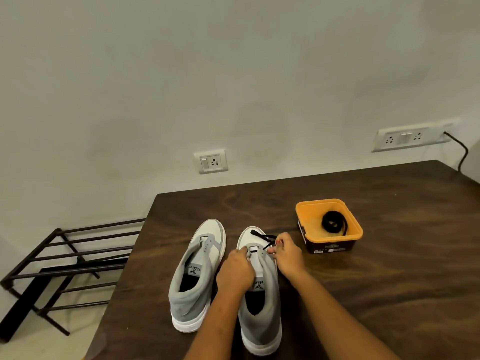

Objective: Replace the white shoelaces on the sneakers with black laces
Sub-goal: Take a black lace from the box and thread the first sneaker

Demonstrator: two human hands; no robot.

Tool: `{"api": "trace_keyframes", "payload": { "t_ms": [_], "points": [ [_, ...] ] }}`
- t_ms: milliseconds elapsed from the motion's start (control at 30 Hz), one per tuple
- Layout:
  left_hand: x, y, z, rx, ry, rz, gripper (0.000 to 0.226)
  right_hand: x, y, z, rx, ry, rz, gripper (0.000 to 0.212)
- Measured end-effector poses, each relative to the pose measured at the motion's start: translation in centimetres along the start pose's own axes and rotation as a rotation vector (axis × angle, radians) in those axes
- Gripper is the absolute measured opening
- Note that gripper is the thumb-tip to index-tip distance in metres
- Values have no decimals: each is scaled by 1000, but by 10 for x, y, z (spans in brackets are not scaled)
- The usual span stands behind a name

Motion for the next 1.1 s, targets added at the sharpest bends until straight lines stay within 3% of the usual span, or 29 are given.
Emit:
{"api": "trace_keyframes", "payload": {
  "t_ms": [100,233,333,433,567,633,700,800,900,1000,1100],
  "points": [
    [-1,0,-4,-25,-73,21,38,-7,2,4,29,15,-117,19],
    [-9,-7,-9,-36,-205,74,32,-20,-8,19,152,-182,-213,25],
    [-12,-14,-5,24,-159,129,34,-29,-19,24,211,-354,-227,28],
    [-17,-23,20,165,-199,146,37,-25,-27,2,117,-129,-286,47],
    [-18,-32,60,273,-292,-17,25,-33,-48,-60,-115,-24,-397,32],
    [-35,-32,64,240,-329,67,11,-51,-54,-85,-199,-81,-373,20],
    [-55,-32,61,173,-397,150,16,-73,-57,-102,-256,-161,-311,11],
    [-81,-38,57,81,-712,188,24,-113,-55,-111,-298,-286,-81,3],
    [-103,-49,64,62,-996,175,25,-140,-56,-101,-220,-391,119,22],
    [-119,-65,73,66,-1169,144,21,-135,-55,-84,-120,-469,100,37],
    [-122,-78,76,94,-1190,124,21,-125,-55,-68,-67,-542,92,46]
  ]
}}
Point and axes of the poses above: each hand's wrist, its own y-axis towards the middle knuckle, its own x-axis out of the palm, z = x × y, the point moved 8 cm from there along y, towards the middle knuckle, and after that the axes turned 2 degrees about -y, right-handed, at the moved point
